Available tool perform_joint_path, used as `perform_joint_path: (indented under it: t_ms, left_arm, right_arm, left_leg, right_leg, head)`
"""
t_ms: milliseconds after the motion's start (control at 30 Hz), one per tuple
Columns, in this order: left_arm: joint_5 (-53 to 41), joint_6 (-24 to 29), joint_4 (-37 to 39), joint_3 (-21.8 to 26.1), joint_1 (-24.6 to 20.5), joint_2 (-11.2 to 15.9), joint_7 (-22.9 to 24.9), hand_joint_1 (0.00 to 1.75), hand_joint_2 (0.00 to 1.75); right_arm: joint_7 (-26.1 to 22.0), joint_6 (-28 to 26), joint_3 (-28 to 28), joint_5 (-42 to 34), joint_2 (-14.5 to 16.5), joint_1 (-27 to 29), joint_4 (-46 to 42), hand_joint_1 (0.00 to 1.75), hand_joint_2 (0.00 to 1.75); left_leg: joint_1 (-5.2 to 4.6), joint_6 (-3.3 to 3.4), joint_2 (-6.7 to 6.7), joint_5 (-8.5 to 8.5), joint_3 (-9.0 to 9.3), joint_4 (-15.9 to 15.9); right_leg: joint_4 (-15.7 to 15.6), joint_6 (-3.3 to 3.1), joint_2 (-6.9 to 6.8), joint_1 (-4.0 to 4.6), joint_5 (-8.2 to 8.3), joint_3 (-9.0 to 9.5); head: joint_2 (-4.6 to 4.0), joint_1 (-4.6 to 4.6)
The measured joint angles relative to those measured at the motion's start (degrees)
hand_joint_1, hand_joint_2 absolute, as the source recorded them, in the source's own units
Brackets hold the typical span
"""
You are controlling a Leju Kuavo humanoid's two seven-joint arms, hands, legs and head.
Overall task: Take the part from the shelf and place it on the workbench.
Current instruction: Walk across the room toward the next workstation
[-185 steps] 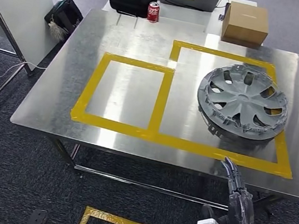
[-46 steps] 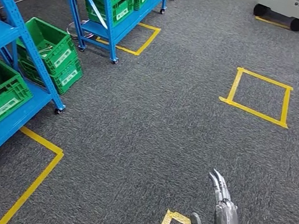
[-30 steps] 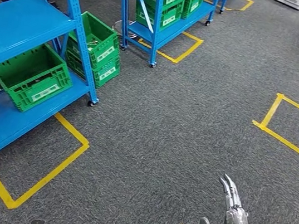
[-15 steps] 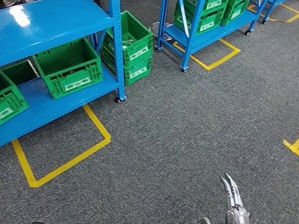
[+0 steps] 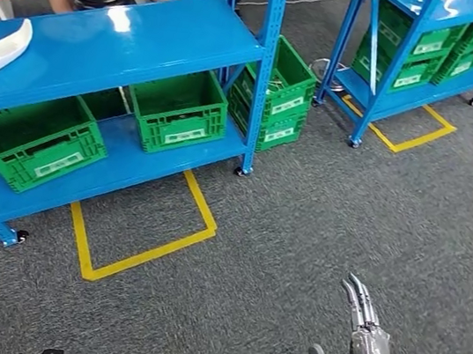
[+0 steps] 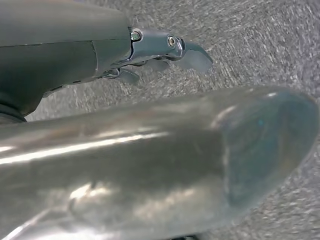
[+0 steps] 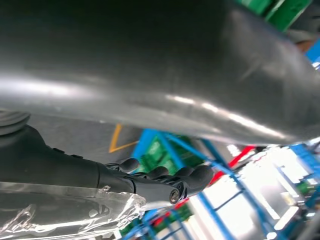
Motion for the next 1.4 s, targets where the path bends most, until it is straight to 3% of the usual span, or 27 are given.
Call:
perform_joint_path:
  t_ms: [67,133,200,267,333,367,400,433,500,567,633,700,733,800,867,900,933,967,1000,1067,1100,1133,1200,1267,1300,1333,1400]
  left_arm:
    - [0.1,0.0,0.0,0.1,0.0,0.3,0.0,0.00,0.00]
    - [0.1,-0.1,0.0,0.1,0.2,0.6,0.1,0.00,0.00]
    - [0.1,-0.2,0.0,0.1,0.4,0.8,0.1,0.00,0.00]
    - [0.1,-0.5,0.0,0.1,0.2,0.9,0.1,0.00,0.00]
    - [0.0,-0.9,0.0,0.1,0.0,1.0,0.1,0.00,0.00]
    - [0.0,-1.0,0.0,0.2,0.1,1.0,0.1,0.00,0.00]
    - [0.0,-1.1,0.0,0.2,0.3,1.1,0.1,0.00,0.00]
    - [0.0,-1.1,0.0,0.2,0.4,1.1,0.1,0.00,0.00]
    - [0.1,-1.2,0.0,0.3,0.5,1.2,0.1,0.00,0.00]
    - [0.1,-1.2,0.0,0.3,0.3,1.3,0.0,0.00,0.00]
    - [0.1,-1.2,0.0,0.3,0.4,1.3,0.0,0.00,0.00]
    - [0.1,-1.2,0.0,0.4,0.7,1.4,0.0,0.00,0.00]
    - [0.2,-1.2,0.0,0.5,0.7,1.4,0.0,0.00,0.00]
    - [0.2,-1.2,0.0,0.5,0.6,1.4,0.0,0.00,0.00]
    - [0.2,-1.3,0.0,0.6,0.7,1.3,0.0,0.00,0.00]
    - [0.2,-1.3,0.0,0.6,0.8,1.3,0.0,0.00,0.00]
    - [0.2,-1.3,0.0,0.7,1.0,1.3,0.0,0.00,0.00]
    - [0.2,-1.3,0.0,0.8,1.0,1.3,0.0,0.00,0.00]
    - [0.2,-1.3,0.0,0.9,1.1,1.3,0.0,0.00,0.00]
    - [0.2,-1.3,0.0,1.0,1.0,1.4,0.0,0.00,0.00]
    - [0.2,-1.3,0.0,1.1,0.9,1.4,0.0,0.00,0.00]
    - [0.2,-1.3,0.0,1.1,0.8,1.4,0.0,0.00,0.00]
    - [0.2,-1.3,0.0,1.1,0.4,1.4,0.0,0.00,0.00]
    - [0.2,-1.3,0.0,1.1,0.2,1.4,0.0,0.00,0.00]
    - [0.2,-1.3,0.0,1.1,0.3,1.4,0.0,0.00,0.00]
    - [0.2,-1.3,0.0,1.1,0.5,1.4,0.0,0.00,0.00]
    - [0.2,-1.3,0.0,1.1,0.7,1.3,0.0,0.00,0.00]
  right_arm:
    - [0.5,-0.1,0.8,0.1,0.1,-0.8,0.4,0.00,0.00]
    - [0.6,-0.2,1.5,0.1,0.2,-1.6,0.7,0.00,0.00]
    - [0.6,-0.3,2.0,0.1,0.3,-2.3,0.9,0.00,0.00]
    - [0.6,-0.3,2.4,0.0,0.4,-2.6,1.2,0.00,0.00]
    - [0.5,-0.4,2.7,0.0,0.4,-2.8,1.5,0.00,0.00]
    - [0.5,-0.4,2.9,-0.1,0.4,-2.9,1.7,0.00,0.00]
    - [0.5,-0.4,3.0,-0.1,0.4,-3.1,1.8,0.00,0.00]
    - [0.5,-0.4,3.1,-0.1,0.4,-3.2,1.9,0.00,0.00]
    - [0.5,-0.4,3.3,-0.1,0.5,-3.5,2.1,0.00,0.00]
    - [0.5,-0.5,3.4,-0.2,0.6,-3.6,2.2,0.00,0.00]
    - [0.5,-0.6,3.5,-0.3,0.6,-3.8,2.3,0.00,0.00]
    - [0.5,-0.7,3.7,-0.6,0.7,-4.1,2.4,0.00,0.00]
    - [0.4,-0.7,3.8,-0.9,0.7,-4.3,2.4,0.00,0.00]
    - [0.4,-0.7,3.9,-1.3,0.7,-4.3,2.5,0.00,0.00]
    - [0.3,-0.8,4.0,-1.6,0.7,-4.1,2.7,0.00,0.00]
    - [0.3,-0.8,4.1,-1.8,0.7,-4.1,2.8,0.00,0.00]
    - [0.2,-0.8,4.1,-2.1,0.7,-4.1,2.9,0.00,0.00]
    - [0.1,-0.8,4.2,-2.3,0.7,-4.1,3.0,0.00,0.00]
    - [0.0,-0.7,4.2,-2.4,0.7,-4.1,3.1,0.00,0.00]
    - [-0.2,-0.6,4.3,-2.5,0.8,-4.1,3.4,0.00,0.00]
    - [-0.3,-0.6,4.3,-2.5,0.8,-4.2,3.5,0.00,0.00]
    - [-0.3,-0.6,4.3,-2.5,0.8,-4.3,3.5,0.00,0.00]
    - [-0.4,-0.6,4.3,-2.4,0.8,-4.3,3.5,0.00,0.00]
    - [-0.5,-0.6,4.2,-2.4,0.8,-4.2,3.5,0.00,0.00]
    - [-0.5,-0.6,4.2,-2.4,0.8,-4.2,3.5,0.00,0.00]
    - [-0.5,-0.6,4.3,-2.4,0.8,-4.2,3.5,0.00,0.00]
    - [-0.5,-0.5,4.3,-2.5,0.8,-4.1,3.5,0.00,0.00]
  left_leg:
    - [0.14,-0.77,-1.50,-0.35,-0.31,0.2]
    - [0.44,-1.51,-2.53,-0.40,-0.73,0.0]
    - [0.31,-2.19,-0.17,-1.33,-1.51,1.4]
    - [0.05,-2.63,3.73,-3.95,-4.87,7.4]
    - [0.07,-2.69,5.04,-6.17,-9.47,14.9]
    - [0.05,-2.59,5.15,-5.94,-10.80,16.7]
    - [-0.01,-2.38,5.21,-4.52,-11.01,16.3]
    - [-0.15,-2.05,5.49,-2.21,-10.14,13.9]
    - [-0.89,-1.05,7.98,1.88,-6.79,6.3]
    - [-1.54,-0.30,10.09,2.31,-4.57,1.7]
    - [-1.45,0.16,9.15,1.32,-3.82,0.7]
    - [-1.05,0.71,7.65,0.98,-2.52,0.1]
    - [-0.84,0.91,7.01,0.77,-1.80,0.0]
    - [-0.64,1.19,5.92,0.04,-0.79,0.0]
    - [-0.53,1.16,4.82,-1.09,0.46,0.0]
    - [-0.44,1.05,4.37,-1.83,1.39,0.0]
    - [-0.33,0.86,4.02,-2.66,2.49,0.0]
    - [-0.21,0.62,3.78,-3.57,3.59,0.0]
    - [-0.17,0.31,3.62,-4.59,4.68,0.1]
    - [-0.24,-0.38,3.50,-6.16,6.09,-0.2]
    - [-0.29,-0.75,3.49,-6.45,6.52,-0.4]
    - [-0.30,-1.09,3.50,-6.15,6.45,-0.3]
    - [-0.26,-1.80,3.94,-3.68,3.76,4.1]
    - [-0.23,-2.45,4.69,-2.42,-2.06,12.2]
    - [-0.20,-2.65,4.96,-3.66,-4.86,15.3]
    - [-0.18,-2.72,5.05,-5.98,-7.07,17.1]
    - [-0.21,-2.53,5.07,-10.22,-9.69,17.1]
  right_leg:
    - [-3.5,-0.32,2.10,-0.35,0.78,1.38]
    - [-3.7,-1.25,1.12,-0.18,0.19,1.67]
    - [-4.0,-2.16,-0.28,-0.15,-0.14,2.02]
    - [-4.2,-2.93,-2.04,0.03,-0.78,2.52]
    - [-4.2,-3.33,-3.97,0.35,-1.58,3.14]
    - [-4.2,-3.40,-4.86,0.49,-2.01,3.61]
    - [-4.2,-3.41,-5.68,0.62,-2.44,4.21]
    - [-4.3,-3.37,-6.49,0.75,-2.90,4.93]
    - [-4.3,-3.10,-8.01,1.06,-4.06,6.06]
    - [-4.7,-2.53,-9.33,1.42,-5.11,7.00]
    - [-4.8,-1.69,-10.29,1.53,-5.34,8.55]
    - [-3.6,-0.96,-8.94,1.29,-5.86,9.23]
    - [-1.6,-0.78,-7.44,1.15,-6.50,8.30]
    - [5.4,-0.64,-4.53,0.95,-8.40,3.64]
    - [10.4,-0.45,-3.75,0.91,-10.94,-1.53]
    - [10.4,-0.36,-3.69,0.90,-11.45,-3.05]
    - [8.7,-0.27,-3.69,0.87,-10.73,-3.73]
    - [5.8,-0.16,-3.69,0.80,-8.33,-3.82]
    - [2.7,-0.12,-3.76,0.69,-4.39,-3.80]
    - [-1.1,-0.84,-3.75,0.74,1.33,-3.34]
    - [-1.6,-1.42,-3.73,0.84,2.45,-3.15]
    - [-1.7,-2.01,-3.61,0.92,1.99,-2.76]
    - [-2.3,-2.76,-3.58,0.75,1.50,-1.94]
    - [-3.2,-3.35,-3.68,0.59,0.67,-0.45]
    - [-3.6,-3.55,-3.73,0.59,0.15,0.51]
    - [-4.0,-3.65,-3.72,0.60,-0.45,1.56]
    - [-4.4,-3.71,-3.66,0.67,-1.86,3.85]
  head:
    - [0.00,0.06]
    - [0.00,-0.01]
    - [0.00,-0.22]
    - [0.00,-0.57]
    - [0.00,-0.72]
    - [0.00,-0.74]
    - [0.00,-0.75]
    - [0.00,-0.75]
    - [0.00,-0.74]
    - [0.00,-0.76]
    - [0.00,-0.79]
    - [-0.01,-0.68]
    - [-0.02,-0.56]
    - [-0.03,-0.26]
    - [-0.02,0.00]
    - [-0.02,0.07]
    - [-0.02,0.10]
    - [-0.02,0.15]
    - [-0.02,0.29]
    - [-0.02,0.35]
    - [-0.02,0.32]
    - [-0.02,0.16]
    - [-0.01,0.02]
    - [-0.01,0.01]
    - [-0.01,0.00]
    - [-0.01,0.01]
    - [-0.02,-0.01]
